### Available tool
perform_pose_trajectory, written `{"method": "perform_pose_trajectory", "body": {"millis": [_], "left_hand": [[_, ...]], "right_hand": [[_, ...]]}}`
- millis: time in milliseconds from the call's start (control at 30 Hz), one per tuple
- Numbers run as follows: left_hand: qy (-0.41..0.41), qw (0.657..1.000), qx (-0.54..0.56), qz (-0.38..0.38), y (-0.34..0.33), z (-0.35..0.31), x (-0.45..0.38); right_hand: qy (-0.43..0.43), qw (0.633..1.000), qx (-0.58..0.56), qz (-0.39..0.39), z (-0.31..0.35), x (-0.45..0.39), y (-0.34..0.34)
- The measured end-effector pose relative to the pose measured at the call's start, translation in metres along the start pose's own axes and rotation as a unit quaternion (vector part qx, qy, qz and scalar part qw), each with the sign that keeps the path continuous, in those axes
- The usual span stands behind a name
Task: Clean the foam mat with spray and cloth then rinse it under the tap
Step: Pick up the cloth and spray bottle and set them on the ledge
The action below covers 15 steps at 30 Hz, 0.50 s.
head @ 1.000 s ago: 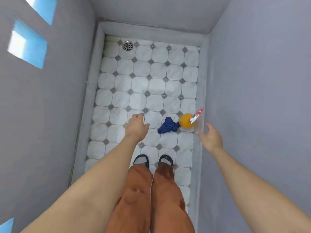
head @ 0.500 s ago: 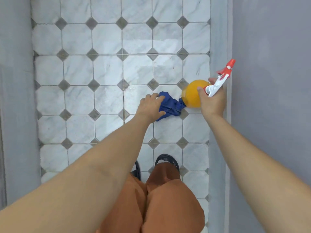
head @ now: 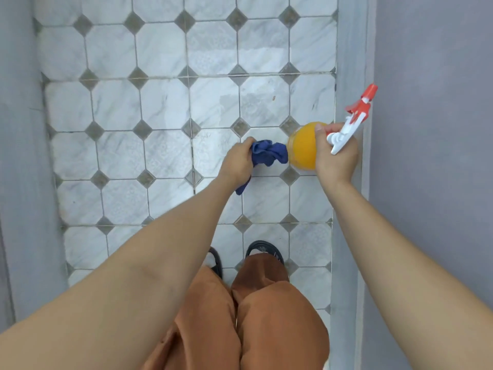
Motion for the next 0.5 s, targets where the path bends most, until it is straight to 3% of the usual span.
{"method": "perform_pose_trajectory", "body": {"millis": [67, 100, 167, 233, 333, 400, 500], "left_hand": [[0.087, 0.986, 0.134, -0.041, 0.032, -0.021, 0.022], [0.137, 0.964, 0.221, -0.062, 0.047, -0.034, 0.032], [0.210, 0.884, 0.410, -0.084, 0.079, -0.071, 0.049], [0.196, 0.822, 0.529, -0.076, 0.127, -0.115, 0.067], [0.165, 0.840, 0.513, -0.056, 0.168, -0.152, 0.086], [0.203, 0.867, 0.451, -0.065, 0.231, -0.195, 0.112], [0.177, 0.879, 0.437, -0.068, 0.326, -0.273, 0.137]], "right_hand": [[-0.010, 1.000, 0.010, 0.017, 0.017, 0.018, 0.012], [-0.020, 0.999, 0.011, 0.027, 0.028, 0.027, 0.017], [-0.015, 0.999, 0.011, 0.033, 0.060, 0.048, 0.034], [-0.017, 0.999, 0.008, 0.047, 0.108, 0.078, 0.058], [-0.026, 0.996, 0.036, 0.077, 0.148, 0.108, 0.077], [-0.005, 0.995, 0.030, 0.098, 0.221, 0.140, 0.101], [0.042, 0.992, 0.024, 0.112, 0.349, 0.185, 0.138]]}}
Point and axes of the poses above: each hand's wrist, its own x-axis away from the middle knuckle, its own y-axis out of the back of the hand, z = x × y, the point moved 7 cm from there along -x, towards the middle knuckle, and after that the axes turned 12 degrees about -y, right-handed, at the moved point
